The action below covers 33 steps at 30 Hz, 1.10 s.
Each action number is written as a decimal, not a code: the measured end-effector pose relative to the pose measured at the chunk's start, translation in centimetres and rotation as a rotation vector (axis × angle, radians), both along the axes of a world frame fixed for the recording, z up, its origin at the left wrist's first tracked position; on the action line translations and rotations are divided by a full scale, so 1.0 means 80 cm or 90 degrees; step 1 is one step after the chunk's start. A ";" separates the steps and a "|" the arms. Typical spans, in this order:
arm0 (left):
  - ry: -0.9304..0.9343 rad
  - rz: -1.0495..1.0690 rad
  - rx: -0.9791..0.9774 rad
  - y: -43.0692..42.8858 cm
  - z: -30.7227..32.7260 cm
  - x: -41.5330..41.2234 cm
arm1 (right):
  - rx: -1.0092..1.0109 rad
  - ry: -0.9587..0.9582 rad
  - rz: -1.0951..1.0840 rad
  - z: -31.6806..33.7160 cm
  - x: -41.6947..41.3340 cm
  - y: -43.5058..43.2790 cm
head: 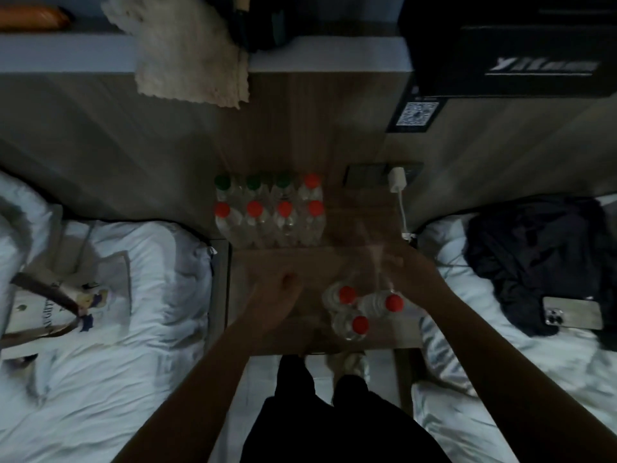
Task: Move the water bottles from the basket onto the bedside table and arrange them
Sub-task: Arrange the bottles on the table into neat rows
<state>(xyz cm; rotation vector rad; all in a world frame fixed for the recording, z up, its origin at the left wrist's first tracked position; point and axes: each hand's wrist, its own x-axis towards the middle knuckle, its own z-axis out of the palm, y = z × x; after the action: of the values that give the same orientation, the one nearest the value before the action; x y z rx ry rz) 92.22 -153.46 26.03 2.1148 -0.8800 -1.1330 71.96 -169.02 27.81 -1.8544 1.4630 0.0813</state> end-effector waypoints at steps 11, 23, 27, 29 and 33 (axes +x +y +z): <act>-0.194 -0.132 0.029 -0.019 -0.008 -0.146 | -0.042 0.137 0.183 -0.023 -0.126 0.011; -0.327 -0.175 0.124 -0.045 -0.021 -0.141 | -0.116 0.170 0.305 -0.033 -0.134 0.001; -0.392 -0.242 0.155 -0.055 -0.022 -0.136 | -0.135 0.190 0.345 -0.036 -0.130 -0.004; -0.402 -0.258 0.148 -0.058 -0.025 -0.133 | -0.139 0.199 0.363 -0.038 -0.127 -0.007; -0.379 -0.258 0.136 -0.054 -0.027 -0.114 | -0.163 0.213 0.361 -0.034 -0.116 -0.013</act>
<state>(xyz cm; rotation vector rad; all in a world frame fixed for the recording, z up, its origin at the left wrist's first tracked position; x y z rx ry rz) 83.08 -157.81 23.85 2.5827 -1.5740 -0.8004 62.68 -170.07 25.08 -2.5185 1.1471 0.5193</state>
